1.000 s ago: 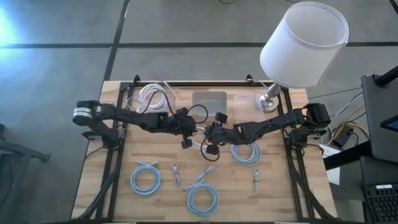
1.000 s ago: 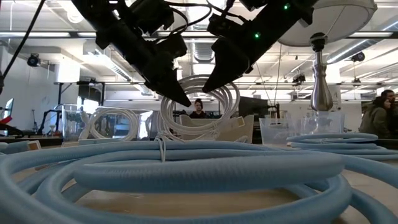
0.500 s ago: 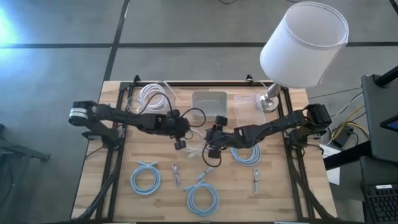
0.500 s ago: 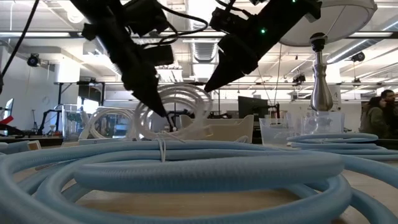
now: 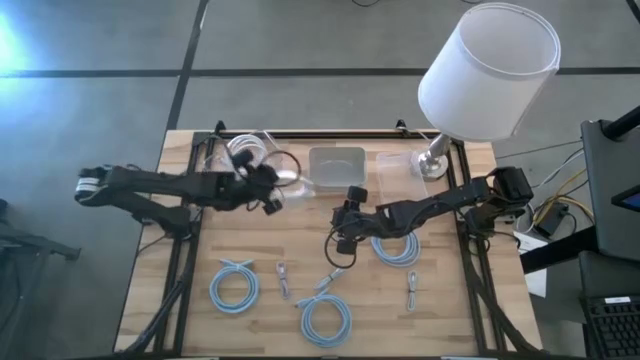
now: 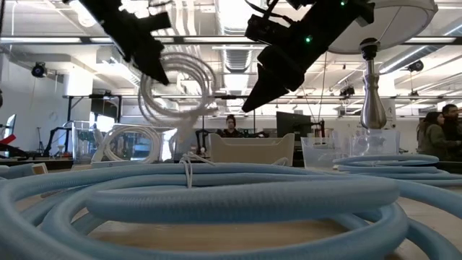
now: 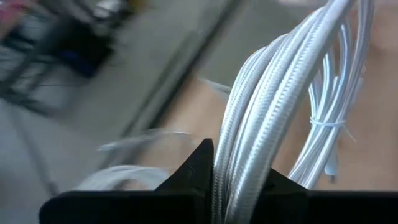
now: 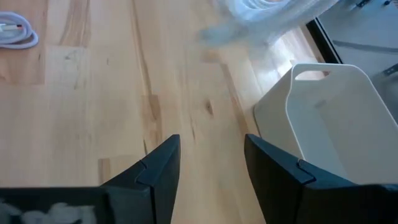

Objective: Pick & Place USB Port
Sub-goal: Put the large white charger cable into the left transparent bin

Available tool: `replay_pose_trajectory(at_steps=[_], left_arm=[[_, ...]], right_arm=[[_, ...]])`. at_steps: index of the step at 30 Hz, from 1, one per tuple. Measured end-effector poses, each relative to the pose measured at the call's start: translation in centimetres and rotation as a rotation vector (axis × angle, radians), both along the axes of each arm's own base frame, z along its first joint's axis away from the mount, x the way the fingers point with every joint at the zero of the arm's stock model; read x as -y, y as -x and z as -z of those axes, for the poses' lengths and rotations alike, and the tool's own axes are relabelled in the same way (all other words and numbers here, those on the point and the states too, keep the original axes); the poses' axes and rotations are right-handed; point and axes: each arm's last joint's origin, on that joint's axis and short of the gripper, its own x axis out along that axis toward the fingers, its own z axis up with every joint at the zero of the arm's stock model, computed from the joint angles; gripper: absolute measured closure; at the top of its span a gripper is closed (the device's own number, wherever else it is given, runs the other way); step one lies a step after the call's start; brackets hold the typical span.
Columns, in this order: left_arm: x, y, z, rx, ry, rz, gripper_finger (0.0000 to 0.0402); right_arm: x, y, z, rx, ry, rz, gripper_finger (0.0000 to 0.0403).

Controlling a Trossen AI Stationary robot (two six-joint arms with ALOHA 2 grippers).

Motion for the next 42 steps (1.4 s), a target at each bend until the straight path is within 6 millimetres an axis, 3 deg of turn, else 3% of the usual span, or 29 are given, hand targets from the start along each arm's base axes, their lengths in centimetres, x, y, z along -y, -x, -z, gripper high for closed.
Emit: replay_pose_trajectory(at_steps=[8, 17, 28, 42], left_arm=[[-0.6, 4.1, -3.8, 0.155, -0.164, -0.199, 0.0364], [-1.7, 6.6, -4.8, 0.191, -0.236, -0.376, 0.0364], [-4.0, 7.4, -2.3, 0.085, -0.095, -0.555, 0.0364], [-6.4, 5.8, 2.2, -0.093, 0.095, -0.591, 0.0363]], right_arm=[[0.0, 0.0, 0.0, 0.0, 0.0, 0.0, 0.0227], [0.0, 0.0, 0.1, -0.002, 0.001, -0.004, 0.0225], [0.0, 0.0, 0.0, -0.002, 0.001, -0.004, 0.0231], [0.0, 0.0, 0.1, -0.001, -0.001, -0.002, 0.0228]])
